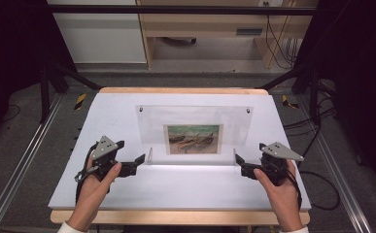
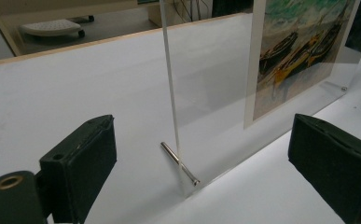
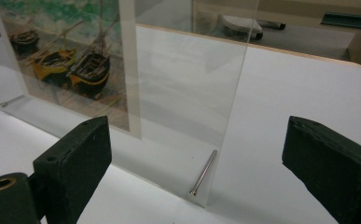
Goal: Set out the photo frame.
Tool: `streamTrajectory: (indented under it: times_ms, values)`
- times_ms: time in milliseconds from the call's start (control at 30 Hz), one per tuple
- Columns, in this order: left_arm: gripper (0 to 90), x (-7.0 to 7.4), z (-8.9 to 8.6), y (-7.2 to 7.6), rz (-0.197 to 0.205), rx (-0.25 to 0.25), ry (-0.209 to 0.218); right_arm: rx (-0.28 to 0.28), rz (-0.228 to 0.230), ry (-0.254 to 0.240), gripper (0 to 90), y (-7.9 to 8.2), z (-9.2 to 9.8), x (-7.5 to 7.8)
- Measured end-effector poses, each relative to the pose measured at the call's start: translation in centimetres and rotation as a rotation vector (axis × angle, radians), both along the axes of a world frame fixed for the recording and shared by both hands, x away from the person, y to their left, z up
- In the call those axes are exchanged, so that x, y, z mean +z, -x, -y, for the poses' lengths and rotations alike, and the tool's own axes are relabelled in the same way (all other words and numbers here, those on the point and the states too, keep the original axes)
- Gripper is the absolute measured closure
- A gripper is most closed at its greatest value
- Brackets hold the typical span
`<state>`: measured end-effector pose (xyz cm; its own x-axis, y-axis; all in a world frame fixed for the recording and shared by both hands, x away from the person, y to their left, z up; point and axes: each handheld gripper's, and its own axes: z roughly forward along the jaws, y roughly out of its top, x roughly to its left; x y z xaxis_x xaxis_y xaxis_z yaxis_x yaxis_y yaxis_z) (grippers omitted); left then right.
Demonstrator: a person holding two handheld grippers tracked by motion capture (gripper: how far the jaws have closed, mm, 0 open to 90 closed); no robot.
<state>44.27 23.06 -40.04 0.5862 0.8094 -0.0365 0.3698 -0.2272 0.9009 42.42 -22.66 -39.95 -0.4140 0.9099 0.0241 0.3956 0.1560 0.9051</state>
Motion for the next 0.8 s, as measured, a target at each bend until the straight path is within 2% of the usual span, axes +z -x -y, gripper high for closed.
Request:
streamTrajectory:
  times_ms: [67, 133, 433, 600, 633, 800]
  values:
    - [7.2, 0.0, -0.1, 0.1, 0.0, -0.001, -0.005, 0.003, 0.002, 0.002, 8.3, 0.2, 0.0, 0.1]
    - [7.2, 0.3, -0.6, 0.8, 0.005, -0.005, -0.028, 0.014, 0.009, 0.004, 7.9, 0.8, -0.1, 0.3]
    - [8.2, 0.7, -1.9, 1.9, 0.006, 0.017, -0.045, 0.028, 0.015, 0.028, 7.8, 2.5, 0.3, 0.7]
    - [8.2, 0.7, -2.4, 2.2, 0.024, 0.023, -0.076, 0.03, 0.014, 0.038, 9.4, 3.0, 0.8, 0.7]
    - [8.2, 0.7, -2.7, 2.3, 0.032, 0.038, -0.099, 0.033, 0.012, 0.051, 9.5, 3.2, 1.0, 0.7]
    - [8.2, 0.4, -3.6, 2.6, 0.034, 0.046, -0.121, 0.041, -0.002, 0.08, 11.3, 3.9, 1.5, 0.3]
